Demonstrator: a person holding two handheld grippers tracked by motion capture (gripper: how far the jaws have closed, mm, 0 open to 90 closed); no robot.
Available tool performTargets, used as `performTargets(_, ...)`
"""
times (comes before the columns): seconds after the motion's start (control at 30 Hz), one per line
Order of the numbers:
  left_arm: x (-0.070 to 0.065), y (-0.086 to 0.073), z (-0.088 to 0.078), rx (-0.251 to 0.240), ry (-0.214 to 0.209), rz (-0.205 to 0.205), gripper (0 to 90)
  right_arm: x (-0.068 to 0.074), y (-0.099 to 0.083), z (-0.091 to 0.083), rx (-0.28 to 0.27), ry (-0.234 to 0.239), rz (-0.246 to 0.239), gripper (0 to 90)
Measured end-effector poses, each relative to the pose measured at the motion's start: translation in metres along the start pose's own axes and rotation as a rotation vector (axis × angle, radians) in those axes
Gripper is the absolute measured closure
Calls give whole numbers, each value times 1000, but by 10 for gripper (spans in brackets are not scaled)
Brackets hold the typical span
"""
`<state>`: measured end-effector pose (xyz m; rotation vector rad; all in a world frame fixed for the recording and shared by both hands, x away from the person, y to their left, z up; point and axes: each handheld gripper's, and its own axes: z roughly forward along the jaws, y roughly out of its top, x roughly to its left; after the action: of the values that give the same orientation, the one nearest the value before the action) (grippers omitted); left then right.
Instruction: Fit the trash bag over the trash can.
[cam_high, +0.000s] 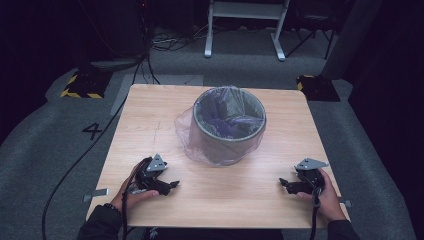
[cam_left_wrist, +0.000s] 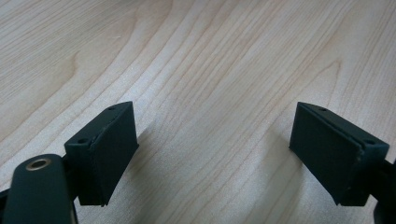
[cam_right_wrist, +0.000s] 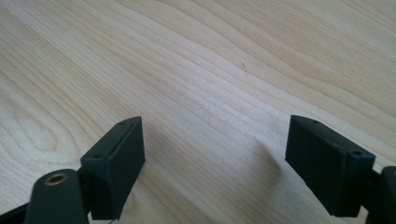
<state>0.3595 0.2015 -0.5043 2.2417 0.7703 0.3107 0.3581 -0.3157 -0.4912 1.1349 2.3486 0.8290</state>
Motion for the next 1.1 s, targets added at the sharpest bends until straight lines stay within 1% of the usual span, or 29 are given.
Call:
performTargets(0.23,0,0,0,0,0,0,146,-7,-11,-3,-33,15,54,190)
performTargets(0.3,0,0,0,0,-1,0,146,-8,-14,-4,-44,26,66,194)
performTargets(0.4,0,0,0,0,0,0,145,-9,-18,-5,-52,29,81,190)
performTargets(0.6,0,0,0,0,0,-1,145,-14,-25,-7,-71,29,100,168)
performTargets(0.73,0,0,0,0,0,-1,145,-16,-30,-8,-103,27,106,158)
performTargets(1.0,0,0,0,-1,0,-1,145,-23,-33,-9,-101,11,121,155)
performTargets(1.1,0,0,0,0,0,-1,145,-24,-33,-9,-100,11,125,153)
